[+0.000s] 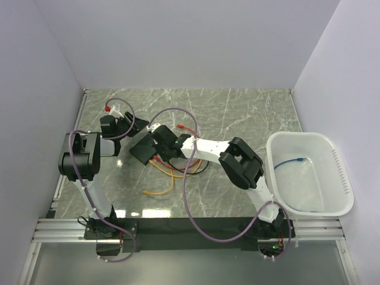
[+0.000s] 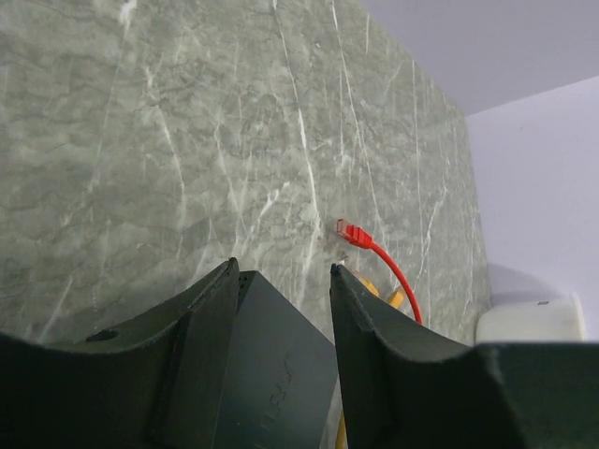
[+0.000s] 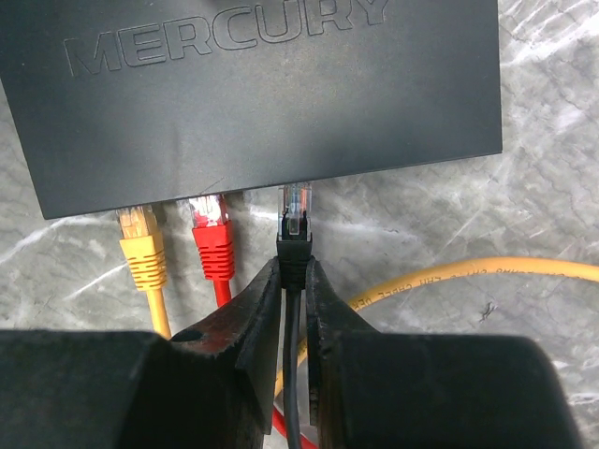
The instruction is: Insert the plug into the switch port
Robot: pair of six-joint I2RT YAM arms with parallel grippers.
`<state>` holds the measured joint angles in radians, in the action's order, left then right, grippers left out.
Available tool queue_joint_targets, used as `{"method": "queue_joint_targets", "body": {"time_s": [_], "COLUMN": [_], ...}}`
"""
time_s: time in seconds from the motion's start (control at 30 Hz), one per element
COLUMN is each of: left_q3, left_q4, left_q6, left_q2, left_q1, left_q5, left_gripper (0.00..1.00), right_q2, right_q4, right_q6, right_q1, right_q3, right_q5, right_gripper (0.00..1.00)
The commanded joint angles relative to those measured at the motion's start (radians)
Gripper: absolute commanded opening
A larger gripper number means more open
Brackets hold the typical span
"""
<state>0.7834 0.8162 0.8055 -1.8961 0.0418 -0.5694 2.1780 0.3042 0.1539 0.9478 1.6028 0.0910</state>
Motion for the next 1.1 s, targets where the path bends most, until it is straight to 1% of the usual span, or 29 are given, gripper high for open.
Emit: {"method": "queue_joint_targets", "body": {"time_s": [0.0,0.37,0.87,1.07], "left_q3": [0.034,0.045,0.053,0.054], "left_q4": [-0.005,-0.022,-0.038,-0.041], "left_q6": [-0.017,-0.019,-0.025,-0.023], "left_q2": [-0.006,-0.018,-0.023,-0.027], "left_q1": [-0.013,-0.020,-0.019,-0.019], "left_q5": [-0.009,-0.011,-0.007,-0.012], "left_gripper": [0.49,0.49,0.49,0.48], "right_q2": [0.035,0.034,0.008,0.026], "right_q4": [0.018,0.059,0.075,0.082], "right_q6": [-0.020,-0.013,0.012,0.018], "right_q1": [0.016,0.019,0.032,0.036], "right_q3": [0.040,0.052,0.011,0.029], "right_q5": [0.012,0.012,0.012,0.047], "right_gripper": [0.00,0.00,0.00,0.00]}}
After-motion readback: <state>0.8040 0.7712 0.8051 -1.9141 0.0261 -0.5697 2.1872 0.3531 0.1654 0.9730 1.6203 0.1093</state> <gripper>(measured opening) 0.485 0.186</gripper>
